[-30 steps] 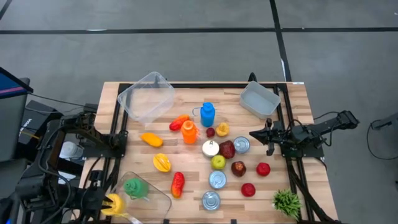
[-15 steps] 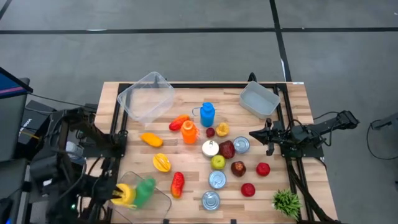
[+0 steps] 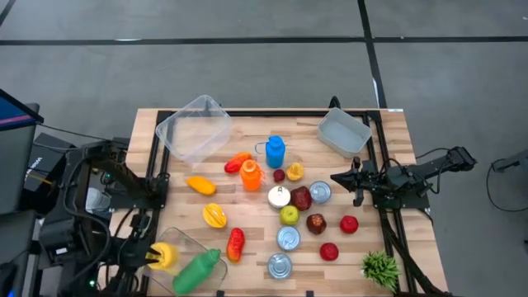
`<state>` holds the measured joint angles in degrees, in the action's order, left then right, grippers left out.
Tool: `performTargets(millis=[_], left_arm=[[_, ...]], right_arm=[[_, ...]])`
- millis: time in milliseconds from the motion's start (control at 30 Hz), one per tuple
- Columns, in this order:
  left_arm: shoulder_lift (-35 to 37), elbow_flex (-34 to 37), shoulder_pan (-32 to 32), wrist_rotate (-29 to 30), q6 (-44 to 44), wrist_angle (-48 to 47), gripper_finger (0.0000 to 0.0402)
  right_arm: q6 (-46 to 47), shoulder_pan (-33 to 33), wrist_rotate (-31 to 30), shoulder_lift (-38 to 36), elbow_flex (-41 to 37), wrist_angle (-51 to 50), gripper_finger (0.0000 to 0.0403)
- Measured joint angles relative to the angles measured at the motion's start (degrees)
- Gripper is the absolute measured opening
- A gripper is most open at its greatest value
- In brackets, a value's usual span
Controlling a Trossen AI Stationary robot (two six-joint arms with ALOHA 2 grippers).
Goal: Pick & Place Food Item
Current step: Put the yellow water bottle into the transparent bin
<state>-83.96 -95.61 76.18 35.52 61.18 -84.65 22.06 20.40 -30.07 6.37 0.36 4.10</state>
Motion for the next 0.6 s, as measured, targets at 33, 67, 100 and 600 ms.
performTargets(millis=[33,67,100,600], left_arm=[[0.6,1.9,0.4,0.5,1.2,0.8,0.0038],[1.3,3.8,0.9,1.8,2.7,1.8,0.0039],[2.1,5.6,1.5,3.3,4.3,2.6,0.0039],[13.1,28.9,4.9,6.1,11.2,15.5,0.0037]], right_arm=[[0.0,0.0,0.0,0.0,0.0,0.0,0.0],[0.0,0.0,0.0,0.0,0.0,0.0,0.0],[0.0,0.0,0.0,0.0,0.0,0.0,0.0],[0.0,0.0,0.0,0.0,0.0,0.0,0.0]])
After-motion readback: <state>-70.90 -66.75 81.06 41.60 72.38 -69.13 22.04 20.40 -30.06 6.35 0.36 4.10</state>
